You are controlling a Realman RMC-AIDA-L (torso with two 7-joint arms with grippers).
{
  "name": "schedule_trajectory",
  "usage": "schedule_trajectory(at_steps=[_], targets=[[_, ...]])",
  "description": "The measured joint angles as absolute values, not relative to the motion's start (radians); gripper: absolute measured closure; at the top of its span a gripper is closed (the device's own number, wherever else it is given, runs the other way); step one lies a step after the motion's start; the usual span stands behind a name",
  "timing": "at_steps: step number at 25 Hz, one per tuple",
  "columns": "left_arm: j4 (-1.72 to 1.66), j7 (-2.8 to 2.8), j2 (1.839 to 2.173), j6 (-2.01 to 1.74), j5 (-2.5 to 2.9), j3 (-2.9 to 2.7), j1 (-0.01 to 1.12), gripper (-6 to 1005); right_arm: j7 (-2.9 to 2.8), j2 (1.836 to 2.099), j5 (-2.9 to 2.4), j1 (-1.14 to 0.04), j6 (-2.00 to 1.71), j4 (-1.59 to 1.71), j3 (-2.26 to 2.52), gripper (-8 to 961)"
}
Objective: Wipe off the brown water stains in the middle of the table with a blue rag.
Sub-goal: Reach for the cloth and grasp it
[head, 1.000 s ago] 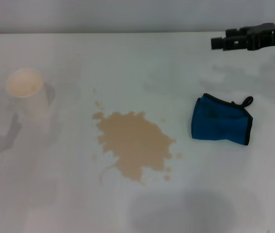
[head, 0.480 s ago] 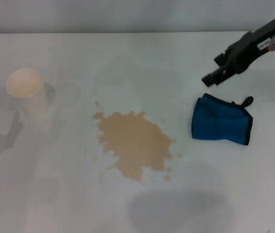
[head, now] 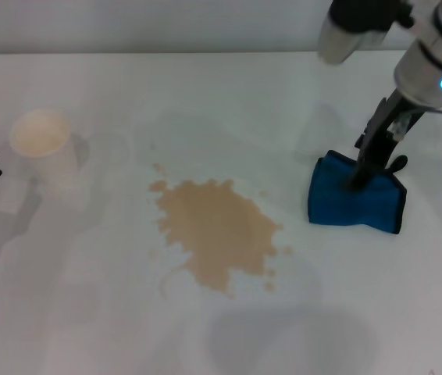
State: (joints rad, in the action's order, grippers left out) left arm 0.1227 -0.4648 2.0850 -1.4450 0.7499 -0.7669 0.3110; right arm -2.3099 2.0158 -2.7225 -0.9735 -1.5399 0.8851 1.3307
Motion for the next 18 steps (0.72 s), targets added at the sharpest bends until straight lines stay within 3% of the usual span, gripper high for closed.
schedule_trajectory(at_steps=[18], targets=[[0.123,-0.48,2.086,-1.446,0.752,-0.77,0.316,109,-2.325,2.028,-2.719,-0.981,-1.344,0.699,1.501,131]])
